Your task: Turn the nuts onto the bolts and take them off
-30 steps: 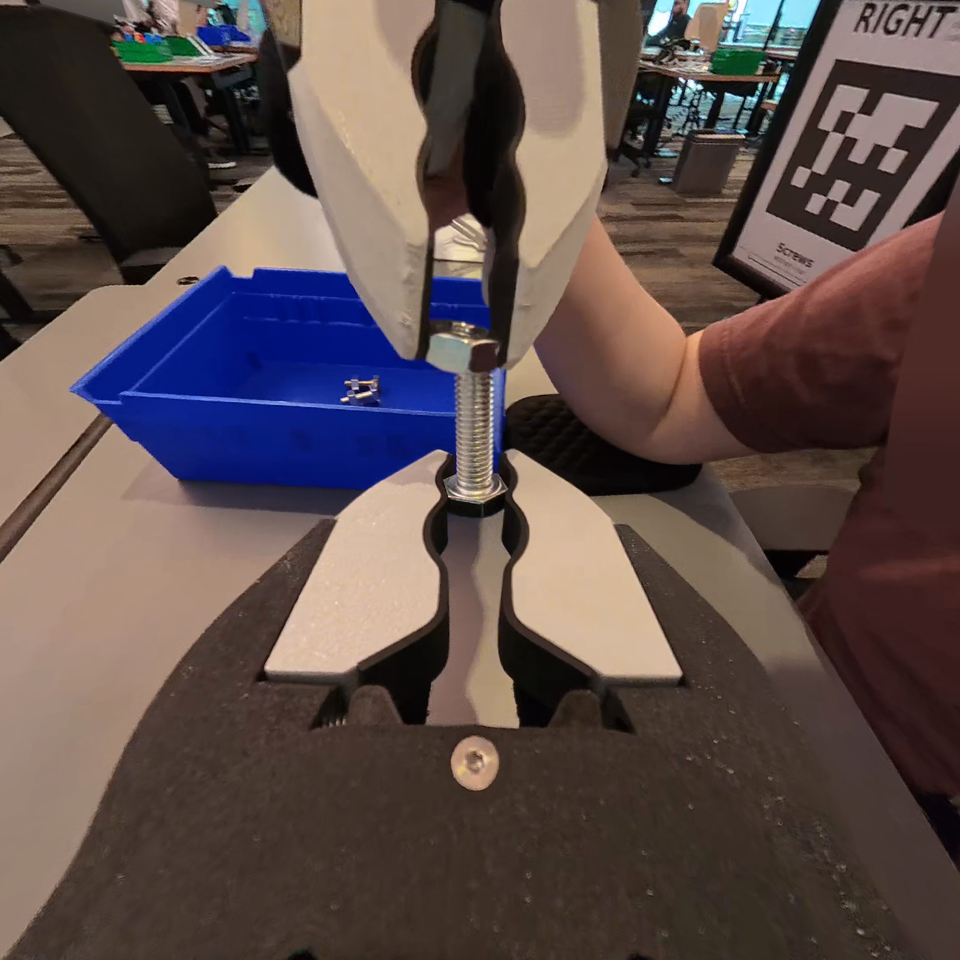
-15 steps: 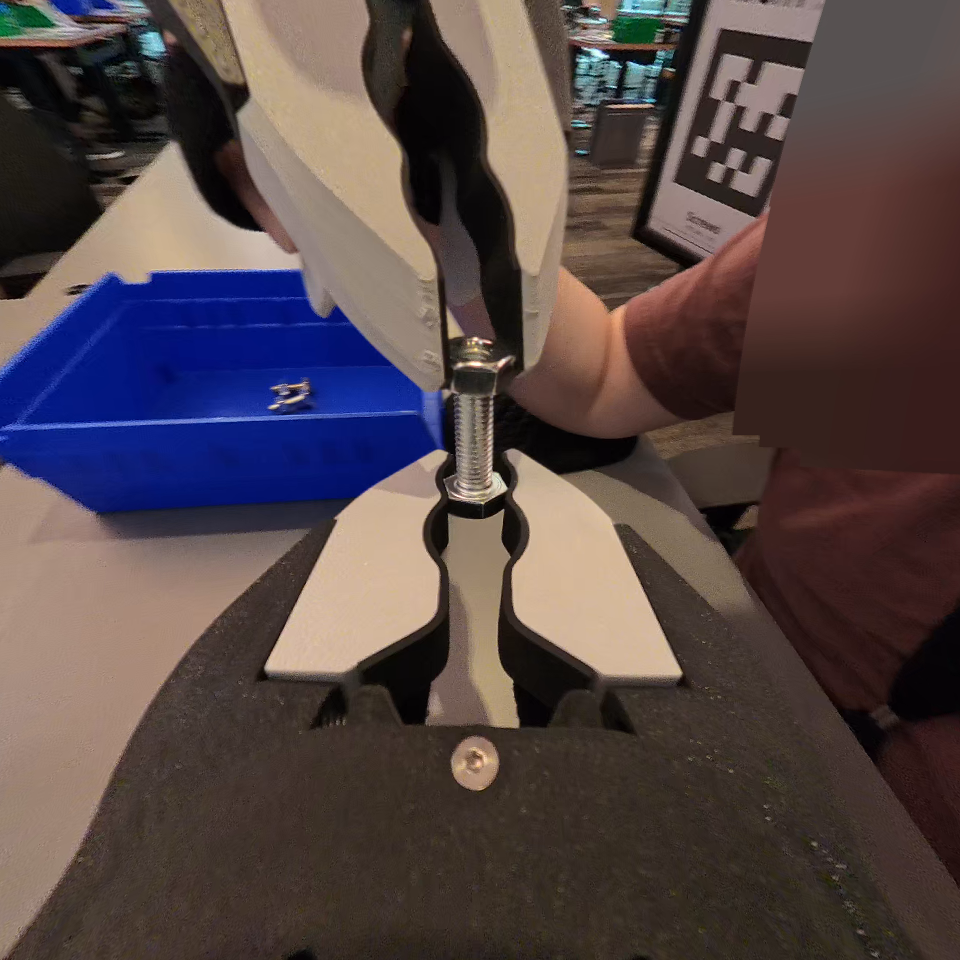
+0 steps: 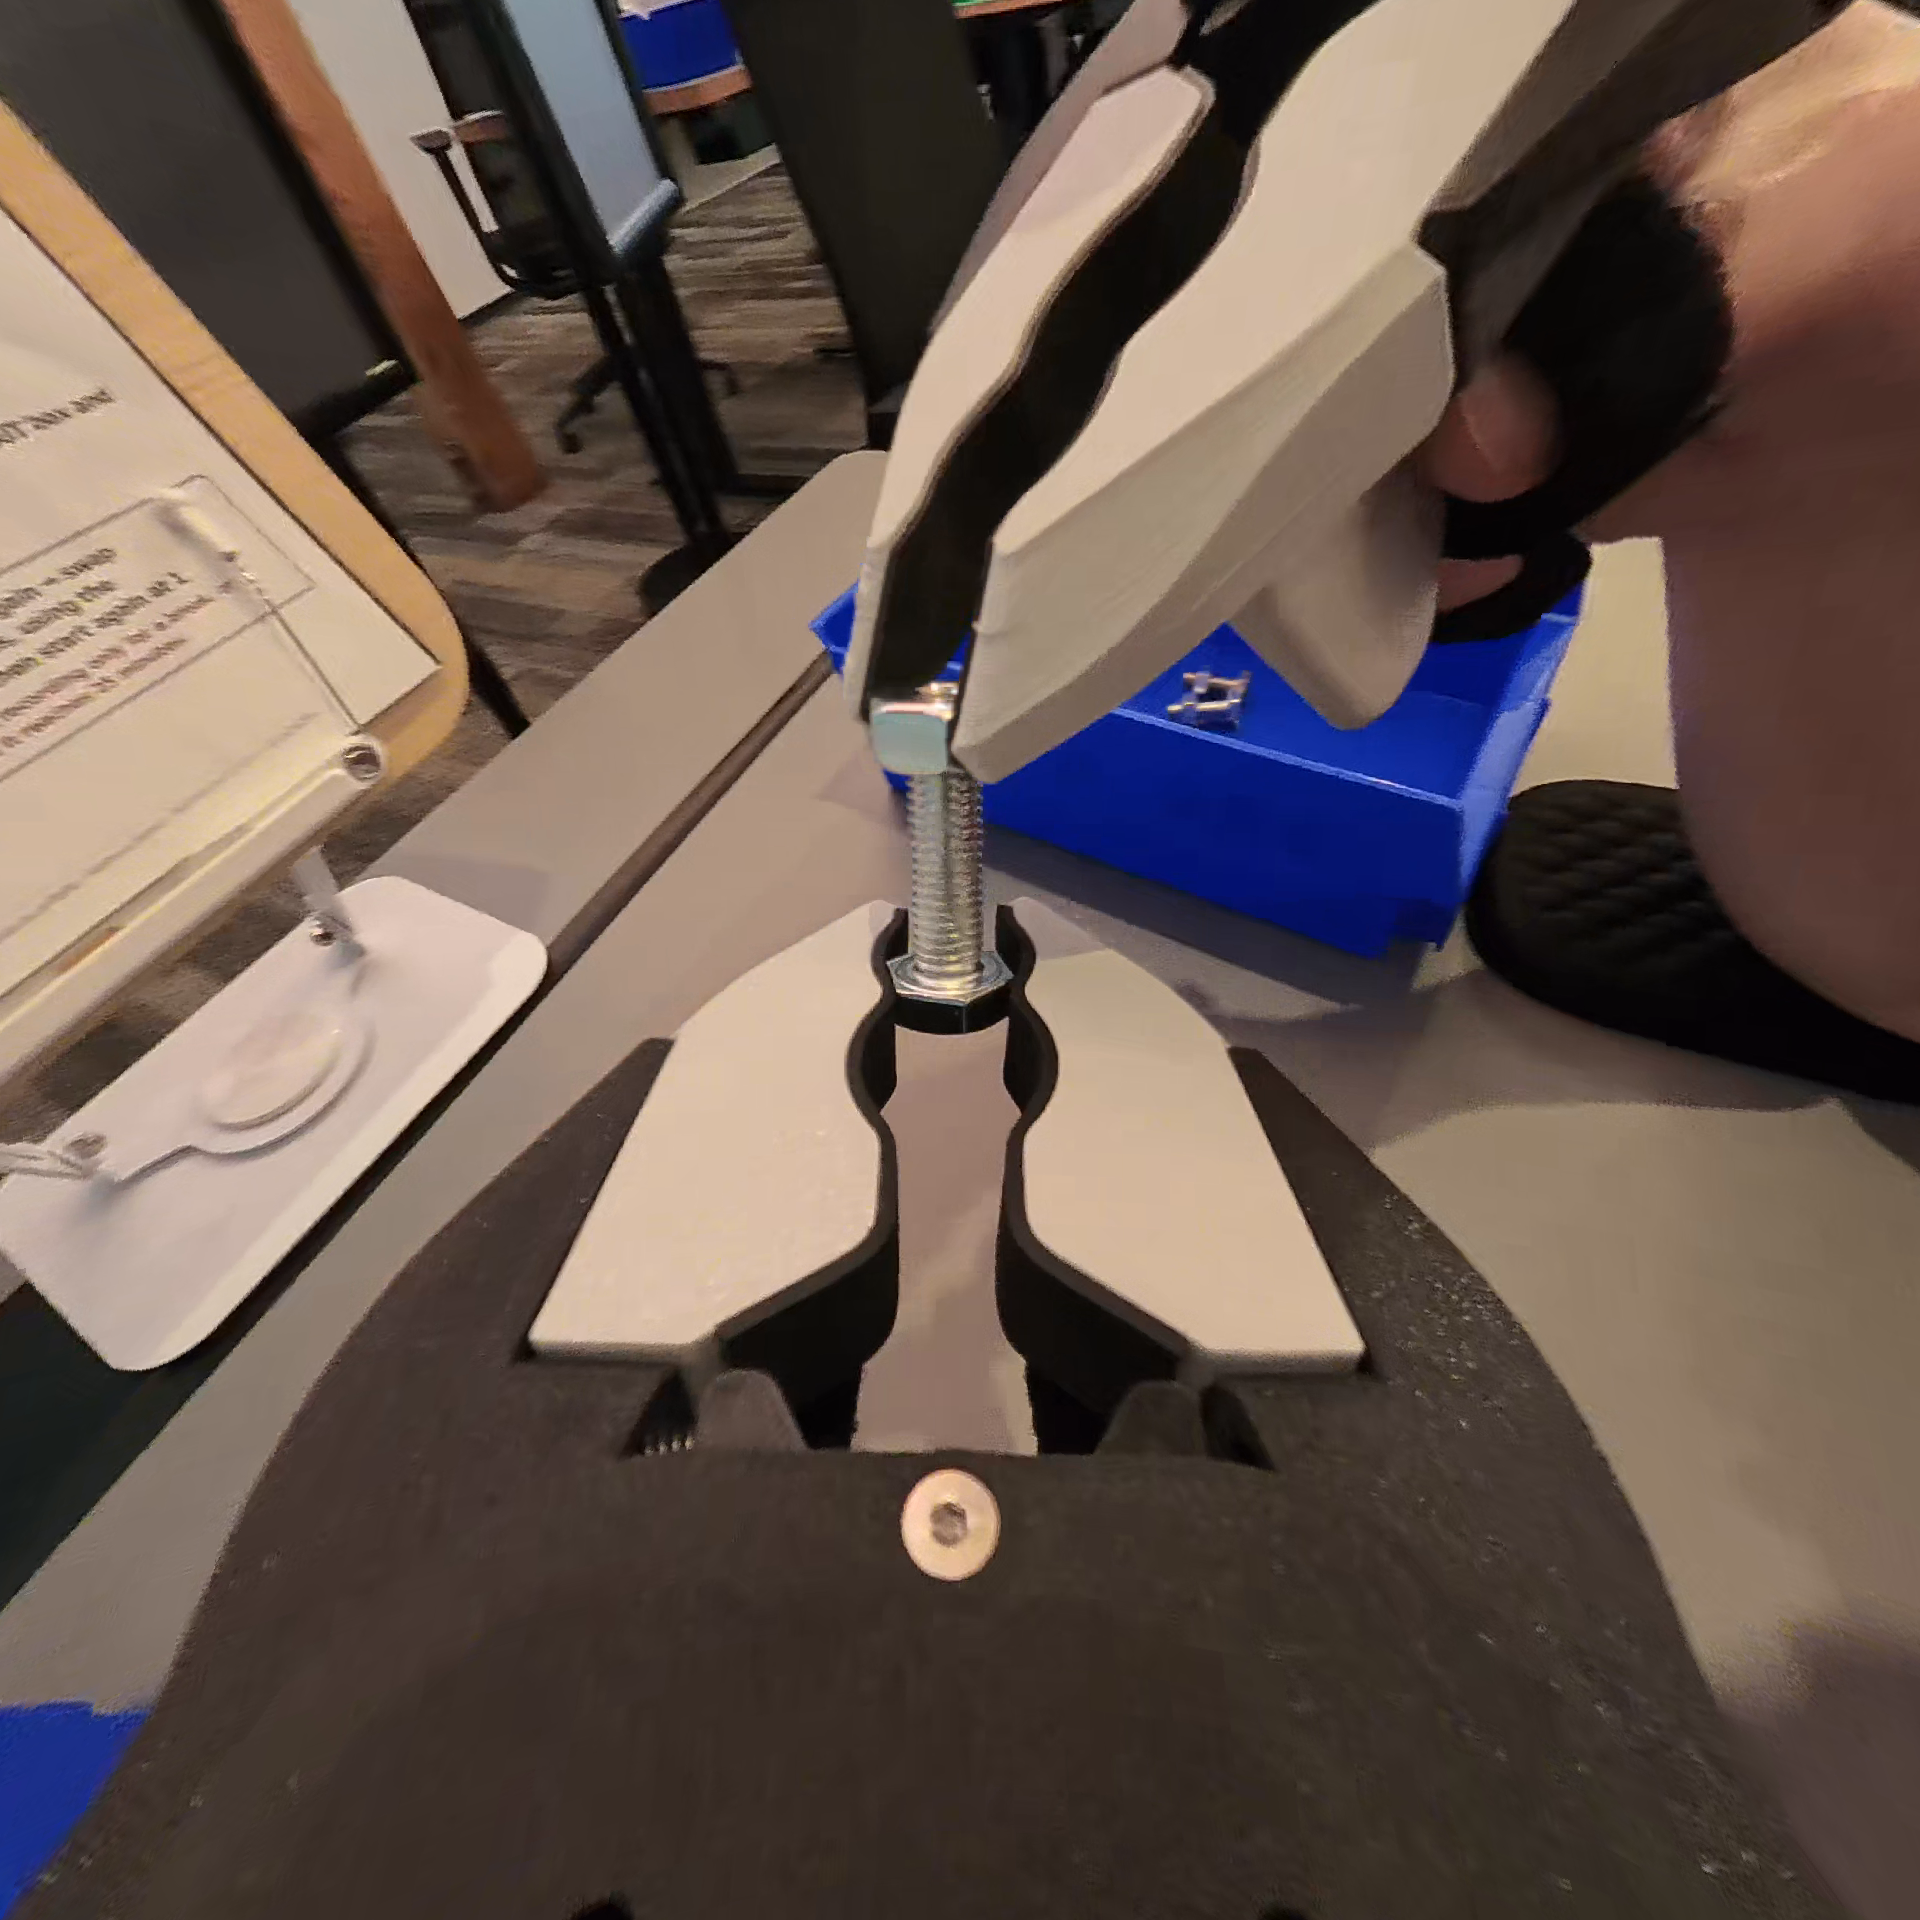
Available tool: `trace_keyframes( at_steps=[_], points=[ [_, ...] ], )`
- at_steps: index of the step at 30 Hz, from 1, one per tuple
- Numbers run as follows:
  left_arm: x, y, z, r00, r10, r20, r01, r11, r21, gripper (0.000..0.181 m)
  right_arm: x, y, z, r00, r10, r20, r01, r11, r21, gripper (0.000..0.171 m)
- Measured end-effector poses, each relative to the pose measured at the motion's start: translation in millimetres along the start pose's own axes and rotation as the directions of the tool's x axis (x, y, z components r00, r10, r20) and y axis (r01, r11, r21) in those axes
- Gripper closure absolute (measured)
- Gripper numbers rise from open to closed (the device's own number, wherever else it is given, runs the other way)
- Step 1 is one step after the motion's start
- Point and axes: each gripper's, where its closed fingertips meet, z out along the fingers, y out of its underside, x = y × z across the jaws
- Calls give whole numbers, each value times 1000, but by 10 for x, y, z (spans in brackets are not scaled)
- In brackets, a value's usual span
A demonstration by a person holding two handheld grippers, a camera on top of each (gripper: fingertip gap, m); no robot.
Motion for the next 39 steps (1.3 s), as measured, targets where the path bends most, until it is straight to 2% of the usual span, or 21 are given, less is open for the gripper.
trace_keyframes(
  at_steps=[14,19,21,24,27,29,34,39],
  points=[
    [31,-110,-60,1000,-3,-27,4,998,58,166,-93,-79,-23,998,-50,36,48,998,46,152],
    [59,-144,-80,999,6,-39,-3,997,74,166,-131,-148,-73,992,-120,30,117,990,79,136],
    [111,-176,-100,997,-3,-82,10,996,91,166,-232,-190,-172,973,-213,87,203,973,112,128],
    [312,-308,-185,971,-2,-239,44,985,169,166,-407,-261,-348,901,-400,168,356,903,243,132],
    [581,-459,-336,897,5,-442,116,962,246,166,-688,-206,-477,815,-448,367,340,883,323,134],
    [725,-527,-442,842,32,-539,143,949,280,166,-773,-154,-512,767,-483,423,354,868,348,136],
    [883,-552,-523,800,91,-593,119,945,305,166,-888,-197,-520,735,-448,509,271,882,385,139],
    [926,-540,-527,794,109,-598,100,947,306,166,-912,-142,-446,731,-443,520,288,890,353,147]
  ],
)
